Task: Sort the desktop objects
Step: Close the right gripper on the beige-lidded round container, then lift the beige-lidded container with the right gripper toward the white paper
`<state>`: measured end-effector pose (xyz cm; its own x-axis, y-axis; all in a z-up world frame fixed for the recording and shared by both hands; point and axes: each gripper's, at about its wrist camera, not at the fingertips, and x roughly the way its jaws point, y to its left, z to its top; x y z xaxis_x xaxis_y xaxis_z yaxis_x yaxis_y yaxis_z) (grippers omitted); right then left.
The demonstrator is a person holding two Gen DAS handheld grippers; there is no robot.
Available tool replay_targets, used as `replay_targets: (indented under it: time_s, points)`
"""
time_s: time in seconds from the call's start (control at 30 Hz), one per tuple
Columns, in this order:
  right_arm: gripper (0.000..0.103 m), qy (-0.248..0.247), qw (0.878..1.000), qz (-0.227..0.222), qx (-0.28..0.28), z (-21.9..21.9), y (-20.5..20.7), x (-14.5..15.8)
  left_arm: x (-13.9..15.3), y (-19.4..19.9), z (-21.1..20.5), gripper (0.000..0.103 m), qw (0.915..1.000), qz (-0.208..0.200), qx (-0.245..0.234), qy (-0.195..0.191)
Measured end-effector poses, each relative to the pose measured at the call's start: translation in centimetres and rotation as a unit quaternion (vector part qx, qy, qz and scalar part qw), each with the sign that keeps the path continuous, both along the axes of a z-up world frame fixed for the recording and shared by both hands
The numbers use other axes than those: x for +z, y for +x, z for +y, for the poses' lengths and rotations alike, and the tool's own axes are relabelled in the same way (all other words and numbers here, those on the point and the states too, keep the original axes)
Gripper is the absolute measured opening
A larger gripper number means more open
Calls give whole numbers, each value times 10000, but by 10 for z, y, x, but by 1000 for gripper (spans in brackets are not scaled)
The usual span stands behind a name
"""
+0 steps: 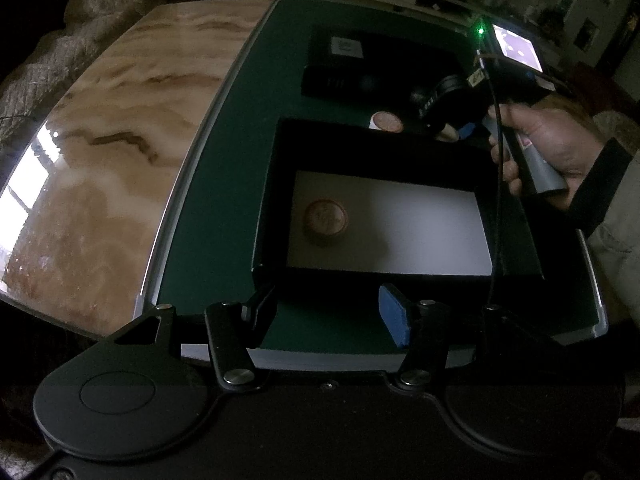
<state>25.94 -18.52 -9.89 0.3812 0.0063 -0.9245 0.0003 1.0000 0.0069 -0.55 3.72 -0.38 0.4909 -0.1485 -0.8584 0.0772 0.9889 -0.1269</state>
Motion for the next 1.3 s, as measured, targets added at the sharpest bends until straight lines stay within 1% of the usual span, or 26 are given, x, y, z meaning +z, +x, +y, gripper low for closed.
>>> replay_targets:
  time_s: [0.4, 0.87, 1.1, 1.3]
  points:
    - [45, 24, 10000, 12, -34, -3, -3, 1, 1, 2, -1, 56, 10000, -19, -10, 8]
    - [45, 53, 9999, -65, -78, -12, -12, 14, 0, -1, -1, 56, 10000, -43, -27, -3]
    - [45, 12, 9998, -175, -83, -18, -22, 32, 2, -4, -3, 56, 10000, -70, -49, -9]
    - [45, 39, 9994, -327, -77, -22, -38, 51, 3, -9, -7, 56, 9999, -89, -88, -29]
